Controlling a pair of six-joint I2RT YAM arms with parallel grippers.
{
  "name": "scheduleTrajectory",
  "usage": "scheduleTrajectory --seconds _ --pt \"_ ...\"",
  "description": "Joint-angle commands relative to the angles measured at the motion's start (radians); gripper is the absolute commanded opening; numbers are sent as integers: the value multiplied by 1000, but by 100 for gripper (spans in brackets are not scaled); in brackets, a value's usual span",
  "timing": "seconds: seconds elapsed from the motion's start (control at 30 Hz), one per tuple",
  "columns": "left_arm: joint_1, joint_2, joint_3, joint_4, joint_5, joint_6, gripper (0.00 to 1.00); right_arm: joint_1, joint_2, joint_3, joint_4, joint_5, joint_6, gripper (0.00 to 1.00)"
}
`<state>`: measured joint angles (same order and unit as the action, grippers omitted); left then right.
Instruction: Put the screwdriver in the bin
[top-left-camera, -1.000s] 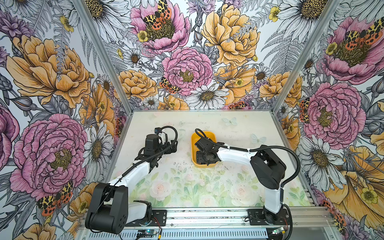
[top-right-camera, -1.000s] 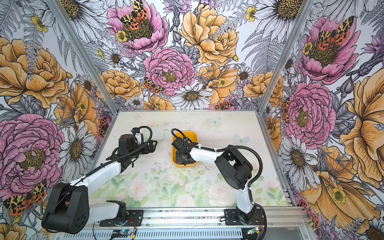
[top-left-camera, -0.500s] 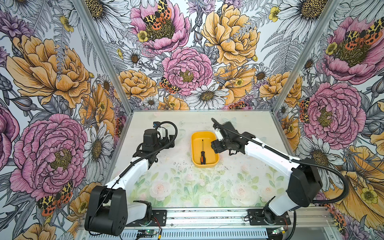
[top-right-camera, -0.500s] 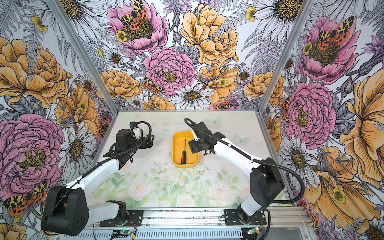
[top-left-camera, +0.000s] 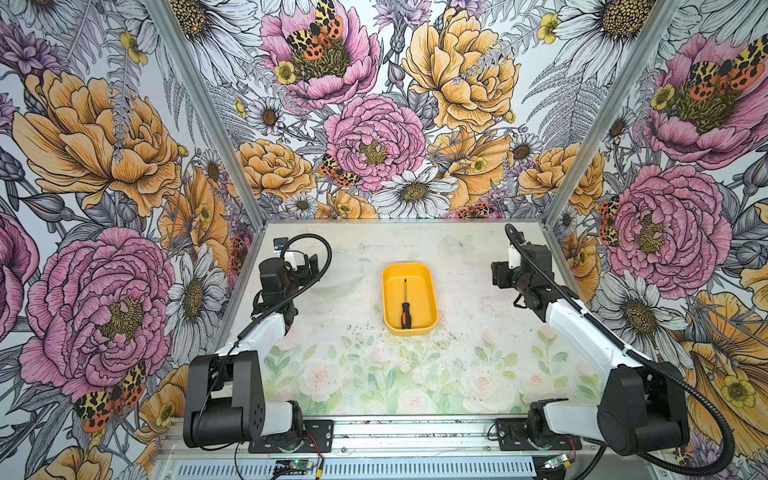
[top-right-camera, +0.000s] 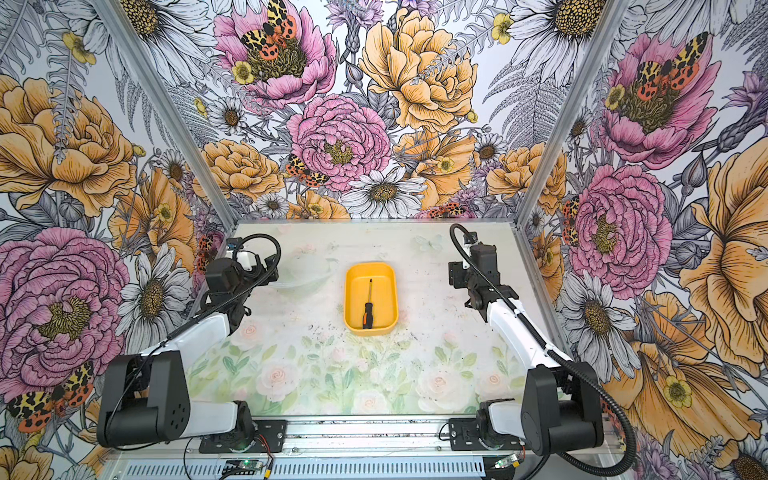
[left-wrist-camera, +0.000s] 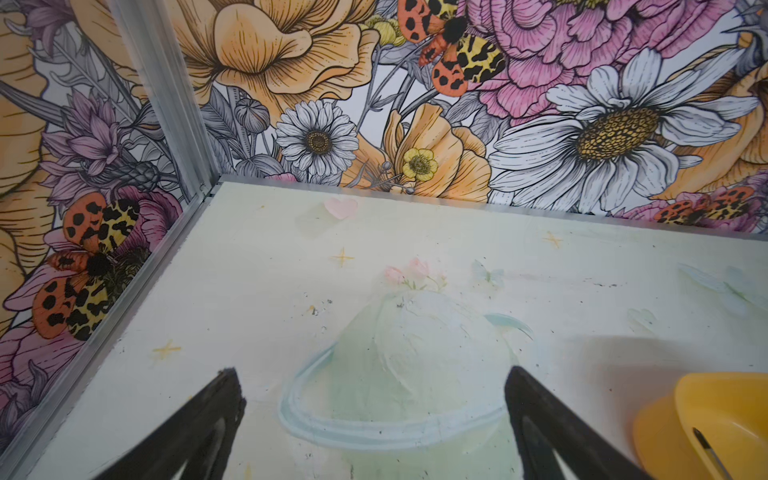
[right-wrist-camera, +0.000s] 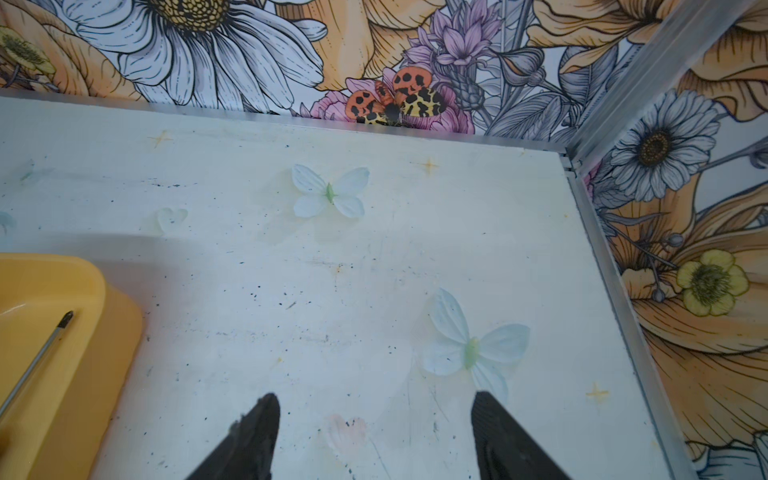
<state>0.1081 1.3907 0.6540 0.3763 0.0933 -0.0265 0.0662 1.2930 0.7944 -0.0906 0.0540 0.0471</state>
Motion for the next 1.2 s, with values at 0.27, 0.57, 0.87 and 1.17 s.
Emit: scheduleTrajectory --seconds 0.27,0.57,0.87,1.17 --pt "51 21 -69 210 126 -41 99 -105 4 -276 542 9 33 74" --pt "56 -3 -92 197 124 -54 99 -100 104 -348 722 10 53 73" --pt "57 1 -153 234 92 -64 99 -75 230 -421 969 61 30 73" --pt "57 84 -197 354 49 -84 99 -60 236 -427 996 88 17 74"
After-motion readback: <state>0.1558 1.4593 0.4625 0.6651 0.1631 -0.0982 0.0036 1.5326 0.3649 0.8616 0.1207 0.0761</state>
